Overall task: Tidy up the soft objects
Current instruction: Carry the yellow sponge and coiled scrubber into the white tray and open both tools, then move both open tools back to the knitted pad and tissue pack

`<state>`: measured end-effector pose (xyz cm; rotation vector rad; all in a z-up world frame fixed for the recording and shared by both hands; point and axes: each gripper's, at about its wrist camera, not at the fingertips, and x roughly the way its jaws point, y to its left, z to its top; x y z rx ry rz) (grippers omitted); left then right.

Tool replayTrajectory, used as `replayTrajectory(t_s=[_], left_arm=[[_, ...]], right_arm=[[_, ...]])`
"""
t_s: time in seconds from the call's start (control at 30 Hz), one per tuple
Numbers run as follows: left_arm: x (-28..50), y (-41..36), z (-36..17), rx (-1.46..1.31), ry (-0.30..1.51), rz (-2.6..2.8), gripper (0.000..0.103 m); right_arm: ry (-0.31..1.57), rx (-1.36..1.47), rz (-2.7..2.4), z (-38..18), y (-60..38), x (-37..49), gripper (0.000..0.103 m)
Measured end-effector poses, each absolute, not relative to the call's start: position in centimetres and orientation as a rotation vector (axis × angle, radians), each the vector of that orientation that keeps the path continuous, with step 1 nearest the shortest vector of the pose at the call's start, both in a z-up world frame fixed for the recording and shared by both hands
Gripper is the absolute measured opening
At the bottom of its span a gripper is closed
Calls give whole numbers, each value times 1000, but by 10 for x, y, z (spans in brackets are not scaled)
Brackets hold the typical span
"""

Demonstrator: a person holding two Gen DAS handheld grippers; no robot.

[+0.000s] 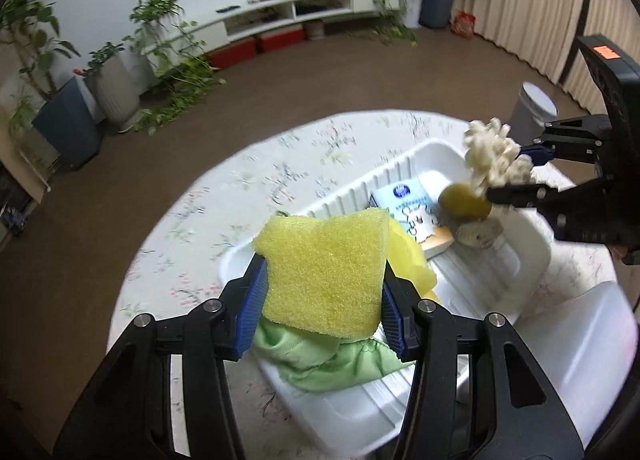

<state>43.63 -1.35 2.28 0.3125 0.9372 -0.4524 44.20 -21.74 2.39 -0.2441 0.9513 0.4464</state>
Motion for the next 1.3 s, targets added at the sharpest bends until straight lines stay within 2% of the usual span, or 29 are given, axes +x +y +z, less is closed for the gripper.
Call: replayTrajectory(t_s=[0.27,0.47,0.53,0.6,0.63,0.7,0.93,1.03,1.2,1.3], left_arm=[[441,-26,2,330,959,-479,50],[443,-29,-5,331,965,-475,56],[443,-29,-4,324,966,-466,59],[442,-29,-4,326,967,-463,68],[442,-29,-4,329,964,-463,72],[441,-27,-2,330,956,-461,77],[430,-13,20,277,896,-452,90],[419,-2,33,246,857,-441,92],[384,27,61,147,781,-417,94],[348,40,66,100,753,-412,98]], right_arm=[[990,-291,524,-2,-198,438,39],[996,-308,551,-8,-199,437,43],[995,-309,553,-7,-199,438,47],[997,-308,565,-7,-198,439,58],[995,-307,569,-7,-198,439,60],[988,-304,576,-6,-197,437,71],[953,-272,565,8,-209,432,83],[934,-238,550,16,-226,428,88],[902,-142,502,32,-265,412,103],[881,-57,467,40,-293,394,103]])
